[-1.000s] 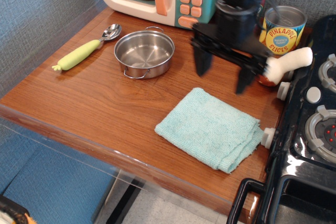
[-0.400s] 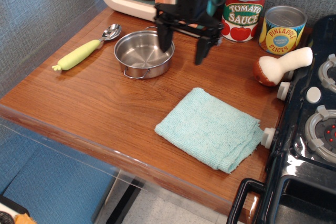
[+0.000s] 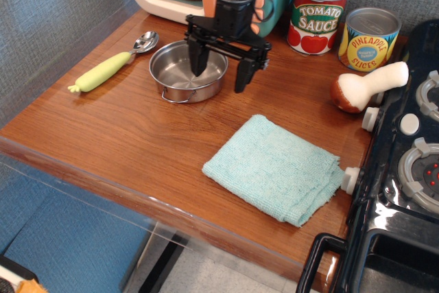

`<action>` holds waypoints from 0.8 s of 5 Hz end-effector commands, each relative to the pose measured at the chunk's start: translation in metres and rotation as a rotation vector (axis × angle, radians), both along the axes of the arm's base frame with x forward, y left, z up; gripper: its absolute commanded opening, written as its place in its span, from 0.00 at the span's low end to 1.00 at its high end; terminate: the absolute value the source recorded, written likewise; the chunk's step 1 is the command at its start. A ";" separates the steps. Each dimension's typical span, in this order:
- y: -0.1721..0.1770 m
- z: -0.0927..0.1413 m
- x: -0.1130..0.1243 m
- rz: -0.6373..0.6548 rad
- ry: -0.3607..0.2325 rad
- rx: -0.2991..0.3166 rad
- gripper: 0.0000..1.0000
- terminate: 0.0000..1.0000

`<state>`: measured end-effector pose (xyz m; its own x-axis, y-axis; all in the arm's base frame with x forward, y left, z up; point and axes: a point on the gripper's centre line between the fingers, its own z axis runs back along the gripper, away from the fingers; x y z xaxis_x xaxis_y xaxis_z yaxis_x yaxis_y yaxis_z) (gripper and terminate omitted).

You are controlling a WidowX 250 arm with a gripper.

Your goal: Move the pot to the front of the table

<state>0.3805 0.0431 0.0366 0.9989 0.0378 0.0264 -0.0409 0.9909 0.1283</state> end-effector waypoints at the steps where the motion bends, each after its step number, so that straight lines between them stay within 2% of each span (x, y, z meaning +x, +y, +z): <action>1: 0.006 -0.004 0.005 0.017 -0.025 0.003 1.00 0.00; 2: 0.004 -0.004 0.003 0.011 -0.038 0.005 0.00 0.00; 3: 0.003 -0.002 0.003 0.008 -0.041 0.010 0.00 0.00; 4: -0.001 0.015 0.004 0.000 -0.074 -0.023 0.00 0.00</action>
<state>0.3806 0.0385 0.0225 0.9991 0.0355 0.0231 -0.0375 0.9951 0.0918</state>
